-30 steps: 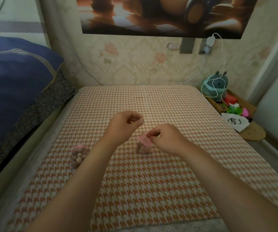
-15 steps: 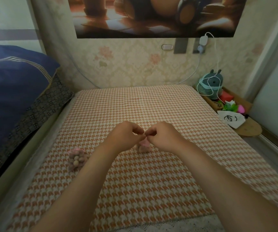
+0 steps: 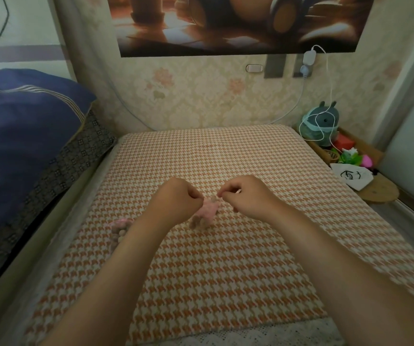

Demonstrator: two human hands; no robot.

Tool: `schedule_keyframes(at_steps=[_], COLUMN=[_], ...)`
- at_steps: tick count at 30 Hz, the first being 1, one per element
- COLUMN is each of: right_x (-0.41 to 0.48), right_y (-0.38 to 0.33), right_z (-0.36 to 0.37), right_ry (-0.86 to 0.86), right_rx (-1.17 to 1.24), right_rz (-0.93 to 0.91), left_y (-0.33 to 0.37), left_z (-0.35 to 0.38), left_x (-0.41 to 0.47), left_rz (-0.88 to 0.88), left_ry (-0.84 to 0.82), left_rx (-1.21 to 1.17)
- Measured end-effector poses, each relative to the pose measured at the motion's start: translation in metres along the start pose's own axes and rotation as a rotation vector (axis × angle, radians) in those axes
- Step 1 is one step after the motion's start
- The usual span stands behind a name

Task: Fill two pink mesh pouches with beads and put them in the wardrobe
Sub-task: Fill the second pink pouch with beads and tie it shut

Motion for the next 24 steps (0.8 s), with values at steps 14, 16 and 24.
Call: schedule_keyframes(at_steps=[14, 16, 24], right_x=[0.025, 0.029, 0.033], right_y=[0.019, 0.018, 0.024], right_z=[0.051, 0.056, 0.050], right_ry=[-0.077, -0.087, -0.019], right_rx=[-0.348, -0.429, -0.305], right_rz=[-0.017, -0.042, 0.026], left_y=[-0.019, -0.020, -0.014], left_z=[0.001, 0.002, 0.004], left_x=[0.005, 0.006, 0.004], left_rz=[-0.016, 0.001, 0.033], left_ry=[-0.047, -0.062, -0.140], left_rx=[-0.049, -0.037, -0.017])
Point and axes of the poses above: each hand's wrist, its own x-axis towards the middle knuckle, its own z-axis out of the palm, y = z × x, the point moved 3 cm from there along x, towards the middle knuckle, and after that the axes turned 12 degrees about -x, right-handed, at the moved point
